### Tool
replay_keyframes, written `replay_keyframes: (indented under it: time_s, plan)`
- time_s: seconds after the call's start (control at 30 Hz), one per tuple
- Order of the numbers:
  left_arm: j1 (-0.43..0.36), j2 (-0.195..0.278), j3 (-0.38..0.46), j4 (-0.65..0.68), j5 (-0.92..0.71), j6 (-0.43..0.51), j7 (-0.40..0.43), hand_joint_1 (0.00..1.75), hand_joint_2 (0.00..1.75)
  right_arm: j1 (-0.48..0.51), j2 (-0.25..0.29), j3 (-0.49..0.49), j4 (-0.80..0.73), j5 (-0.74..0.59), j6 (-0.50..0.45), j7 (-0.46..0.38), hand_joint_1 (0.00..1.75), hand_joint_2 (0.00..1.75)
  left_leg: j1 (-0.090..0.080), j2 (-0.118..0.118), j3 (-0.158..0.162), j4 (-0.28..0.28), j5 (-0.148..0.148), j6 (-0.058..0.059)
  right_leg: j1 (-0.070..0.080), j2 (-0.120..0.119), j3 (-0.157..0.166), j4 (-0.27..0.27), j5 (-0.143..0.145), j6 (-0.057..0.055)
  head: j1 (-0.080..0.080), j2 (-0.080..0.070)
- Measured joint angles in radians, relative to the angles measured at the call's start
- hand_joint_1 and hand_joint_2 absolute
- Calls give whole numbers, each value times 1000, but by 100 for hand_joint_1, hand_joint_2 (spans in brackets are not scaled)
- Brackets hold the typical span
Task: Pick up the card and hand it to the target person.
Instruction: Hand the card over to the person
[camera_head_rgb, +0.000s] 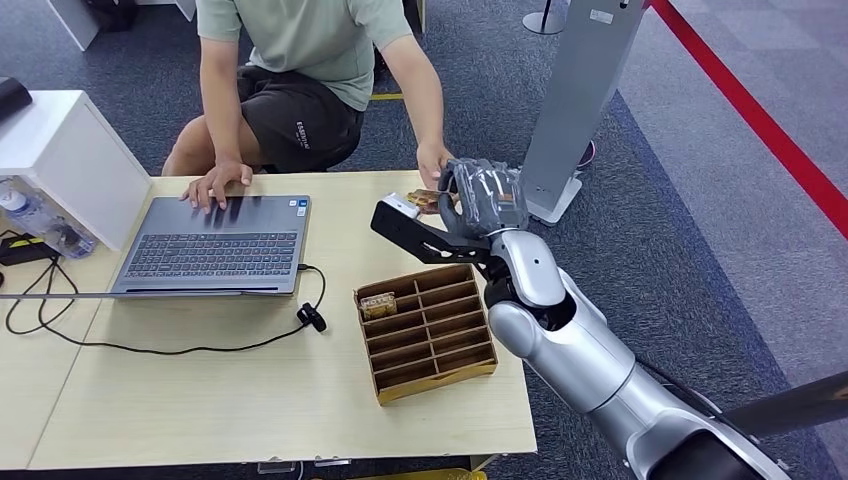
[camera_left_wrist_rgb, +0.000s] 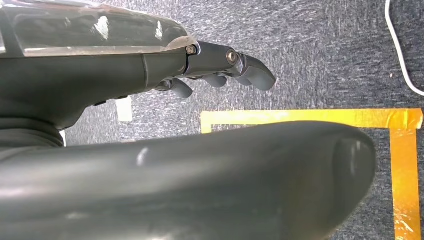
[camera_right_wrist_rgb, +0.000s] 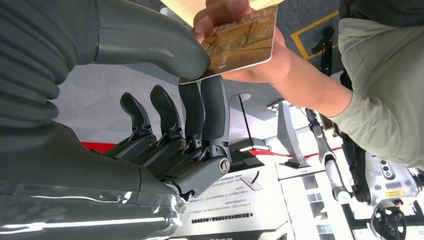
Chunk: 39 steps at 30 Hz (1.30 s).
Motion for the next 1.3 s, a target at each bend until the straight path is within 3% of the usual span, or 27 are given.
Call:
replay_keyframes:
  time_s: [0.3,0.43,0.97,1.13,1.3]
  plan:
    - [-1,1,0,0,14,11,9,0,0,-46,56,0,159,29,-81,-55,140,175,0,0,0,0,0,0,0,0,0,0,0,0,0,0]
    - [0,1,0,0,15,15,17,0,0,-48,70,0,201,27,-85,-57,0,175,0,0,0,0,0,0,0,0,0,0,0,0,0,0]
    - [0,5,-1,0,16,10,7,0,0,-43,97,-4,269,-37,-92,-77,0,175,0,0,0,0,0,0,0,0,0,0,0,0,0,0]
    - [0,6,-4,0,17,12,13,0,0,-11,98,-16,258,-187,-50,-134,0,175,0,0,0,0,0,0,0,0,0,0,0,0,0,0]
    - [0,6,-10,0,22,18,23,0,0,42,123,-12,223,-433,-29,-237,0,175,0,0,0,0,0,0,0,0,0,0,0,0,0,0]
